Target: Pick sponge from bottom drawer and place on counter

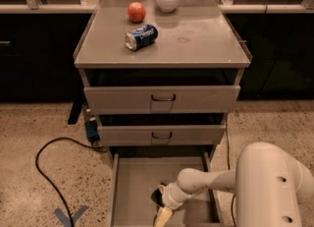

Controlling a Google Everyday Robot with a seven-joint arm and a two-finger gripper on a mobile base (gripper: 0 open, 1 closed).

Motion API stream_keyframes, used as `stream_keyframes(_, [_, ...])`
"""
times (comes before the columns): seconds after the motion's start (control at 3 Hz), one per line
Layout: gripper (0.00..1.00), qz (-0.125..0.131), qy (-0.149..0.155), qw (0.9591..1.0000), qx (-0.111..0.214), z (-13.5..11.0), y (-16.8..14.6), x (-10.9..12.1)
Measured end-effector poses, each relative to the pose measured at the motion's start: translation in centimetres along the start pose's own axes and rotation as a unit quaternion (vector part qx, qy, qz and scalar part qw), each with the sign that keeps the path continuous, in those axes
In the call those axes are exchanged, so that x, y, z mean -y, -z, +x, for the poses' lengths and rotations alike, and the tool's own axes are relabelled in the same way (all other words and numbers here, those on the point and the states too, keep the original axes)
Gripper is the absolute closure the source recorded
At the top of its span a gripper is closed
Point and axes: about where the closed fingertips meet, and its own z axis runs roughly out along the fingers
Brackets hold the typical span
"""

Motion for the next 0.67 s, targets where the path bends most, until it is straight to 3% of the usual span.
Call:
stream_keyframes(0.33, [0.0,0.002,0.007,1.0,-0.002,-0.6,-0.2,0.5])
stream_keyframes(0.67, [0.0,0.0,0.043,0.999,0.014,-2.3,0.2,1.9])
